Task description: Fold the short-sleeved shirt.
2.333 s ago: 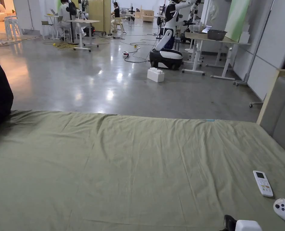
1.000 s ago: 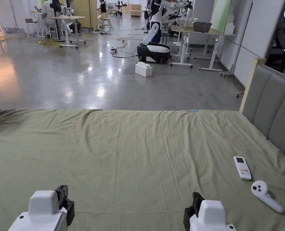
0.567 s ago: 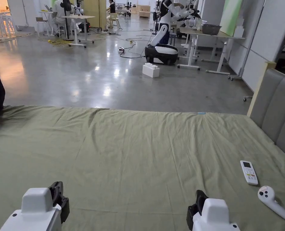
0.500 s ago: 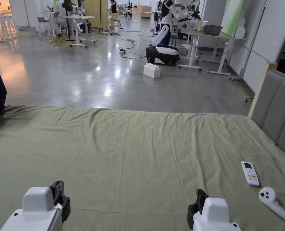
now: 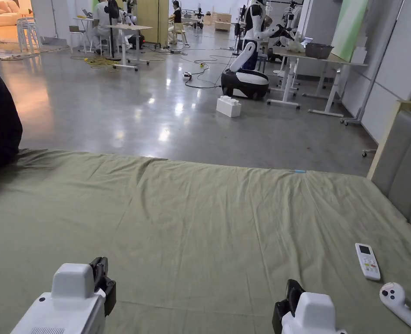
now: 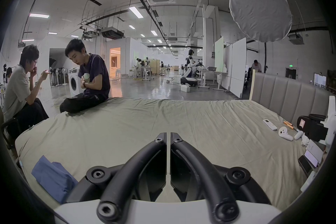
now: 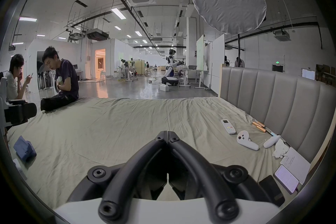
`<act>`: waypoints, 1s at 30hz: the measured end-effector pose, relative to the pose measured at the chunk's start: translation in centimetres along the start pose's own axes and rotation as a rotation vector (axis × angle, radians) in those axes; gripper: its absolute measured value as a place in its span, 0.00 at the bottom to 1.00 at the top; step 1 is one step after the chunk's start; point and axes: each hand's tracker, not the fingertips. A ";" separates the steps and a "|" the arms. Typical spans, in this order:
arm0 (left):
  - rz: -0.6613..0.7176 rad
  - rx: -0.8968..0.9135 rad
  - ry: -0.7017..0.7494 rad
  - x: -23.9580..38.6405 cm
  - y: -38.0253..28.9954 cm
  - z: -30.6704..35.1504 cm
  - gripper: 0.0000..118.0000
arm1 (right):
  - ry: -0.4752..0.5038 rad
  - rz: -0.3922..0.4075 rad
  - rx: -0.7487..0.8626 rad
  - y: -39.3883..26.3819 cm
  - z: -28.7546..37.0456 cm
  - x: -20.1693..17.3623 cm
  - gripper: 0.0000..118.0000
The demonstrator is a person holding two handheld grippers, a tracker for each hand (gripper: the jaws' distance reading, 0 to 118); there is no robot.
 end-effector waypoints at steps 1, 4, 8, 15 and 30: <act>-0.001 -0.002 -0.002 0.1 0.0 0.0 0.03 | 0.002 0.000 -0.001 0.0 0.0 0.0 0.01; -0.013 0.002 0.004 0.3 -0.2 0.1 0.09 | -0.005 0.010 0.002 0.0 0.1 0.1 0.12; -0.008 0.005 0.007 0.4 -0.1 0.2 0.47 | -0.024 0.006 -0.005 -0.1 0.1 0.2 0.67; -0.018 0.026 0.025 0.5 0.0 0.5 0.62 | -0.057 0.048 0.000 -0.2 -0.1 0.2 0.91; 0.043 0.074 0.018 0.0 0.8 0.7 0.71 | 0.016 -0.065 0.006 1.1 -0.7 1.1 1.00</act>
